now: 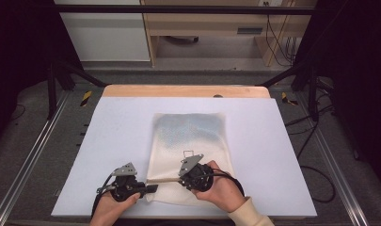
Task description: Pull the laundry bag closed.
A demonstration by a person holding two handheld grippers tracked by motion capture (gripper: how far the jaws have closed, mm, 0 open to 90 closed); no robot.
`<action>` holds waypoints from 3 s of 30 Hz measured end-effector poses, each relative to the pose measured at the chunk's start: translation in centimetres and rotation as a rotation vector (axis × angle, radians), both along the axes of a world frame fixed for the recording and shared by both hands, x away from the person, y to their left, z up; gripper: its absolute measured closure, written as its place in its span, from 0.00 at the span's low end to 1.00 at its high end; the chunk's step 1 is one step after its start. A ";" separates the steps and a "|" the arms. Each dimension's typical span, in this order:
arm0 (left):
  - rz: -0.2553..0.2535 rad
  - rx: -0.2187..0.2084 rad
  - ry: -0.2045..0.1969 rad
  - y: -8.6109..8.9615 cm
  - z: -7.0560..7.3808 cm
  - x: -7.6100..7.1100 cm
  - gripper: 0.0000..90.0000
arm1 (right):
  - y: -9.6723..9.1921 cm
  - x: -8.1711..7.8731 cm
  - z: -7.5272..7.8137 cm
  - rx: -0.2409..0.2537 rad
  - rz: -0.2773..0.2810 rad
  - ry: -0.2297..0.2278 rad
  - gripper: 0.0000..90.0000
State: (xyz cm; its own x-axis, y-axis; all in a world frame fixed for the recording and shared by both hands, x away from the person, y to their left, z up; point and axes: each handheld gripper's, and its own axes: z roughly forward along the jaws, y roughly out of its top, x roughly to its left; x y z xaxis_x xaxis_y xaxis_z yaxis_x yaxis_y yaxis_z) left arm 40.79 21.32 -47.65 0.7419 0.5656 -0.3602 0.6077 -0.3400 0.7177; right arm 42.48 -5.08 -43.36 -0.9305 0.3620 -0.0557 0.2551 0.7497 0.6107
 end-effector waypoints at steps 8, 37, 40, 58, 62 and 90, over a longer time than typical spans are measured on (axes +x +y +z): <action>0.000 0.001 -0.002 0.0 0.0 0.0 0.91 | -0.1 -0.1 0.0 0.000 0.002 -0.005 0.91; -0.008 0.014 -0.018 -0.2 0.2 0.1 0.91 | -0.9 -0.1 -0.2 0.009 -0.021 -0.001 0.91; -0.009 0.015 -0.017 -0.2 0.1 0.1 0.91 | -1.0 0.0 -0.2 0.009 -0.016 -0.001 0.91; -0.006 0.020 -0.021 -0.1 0.3 0.0 0.91 | -2.2 -0.7 -0.1 0.006 -0.045 -0.014 0.91; -0.003 0.017 -0.017 -0.1 0.2 0.0 0.91 | -2.6 -0.7 -0.2 0.012 -0.052 -0.012 0.91; 0.000 0.021 -0.022 0.0 0.3 0.0 0.91 | -4.5 -1.1 -0.1 0.029 -0.095 -0.015 0.91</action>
